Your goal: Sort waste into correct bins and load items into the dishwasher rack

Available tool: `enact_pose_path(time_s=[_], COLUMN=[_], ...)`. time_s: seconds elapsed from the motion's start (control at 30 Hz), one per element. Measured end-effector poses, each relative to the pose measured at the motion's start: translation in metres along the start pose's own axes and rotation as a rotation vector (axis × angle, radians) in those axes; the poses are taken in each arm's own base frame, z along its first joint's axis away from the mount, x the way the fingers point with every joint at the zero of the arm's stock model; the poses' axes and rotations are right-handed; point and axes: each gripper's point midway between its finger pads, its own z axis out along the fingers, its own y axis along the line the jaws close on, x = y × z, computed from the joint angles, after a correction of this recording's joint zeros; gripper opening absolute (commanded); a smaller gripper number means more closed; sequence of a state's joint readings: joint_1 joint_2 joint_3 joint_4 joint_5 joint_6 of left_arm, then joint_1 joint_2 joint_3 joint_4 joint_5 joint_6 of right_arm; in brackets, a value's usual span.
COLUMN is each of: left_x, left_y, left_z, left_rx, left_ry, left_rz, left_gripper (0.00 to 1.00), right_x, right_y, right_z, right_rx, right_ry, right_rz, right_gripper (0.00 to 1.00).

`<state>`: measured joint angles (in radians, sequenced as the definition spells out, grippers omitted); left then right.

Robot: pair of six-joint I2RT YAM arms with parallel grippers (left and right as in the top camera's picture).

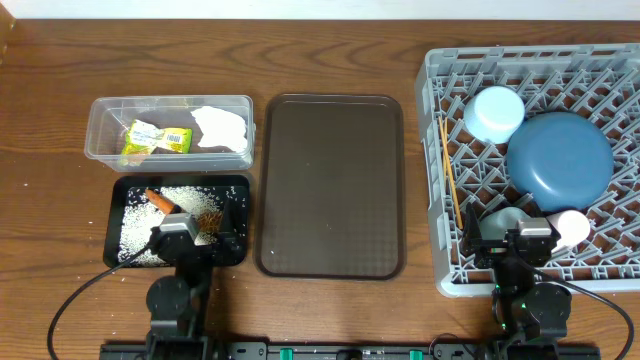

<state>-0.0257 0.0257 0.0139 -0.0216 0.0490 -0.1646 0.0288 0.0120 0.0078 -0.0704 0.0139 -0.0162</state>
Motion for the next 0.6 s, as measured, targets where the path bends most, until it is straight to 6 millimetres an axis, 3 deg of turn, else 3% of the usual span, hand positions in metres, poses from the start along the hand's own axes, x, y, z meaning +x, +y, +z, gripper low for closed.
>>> enact_pose_path(time_s=[0.6], left_x=[-0.0011], left_y=[-0.0092], left_z=[-0.0011], left_rx=[0.037], left_ry=[-0.010], left_rz=[0.219], left_gripper=[0.98], right_x=[0.0000], right_y=[-0.0001], right_z=[0.0000], right_rx=[0.000], right_ry=[0.000], right_rz=[0.000], right_gripper=[0.99])
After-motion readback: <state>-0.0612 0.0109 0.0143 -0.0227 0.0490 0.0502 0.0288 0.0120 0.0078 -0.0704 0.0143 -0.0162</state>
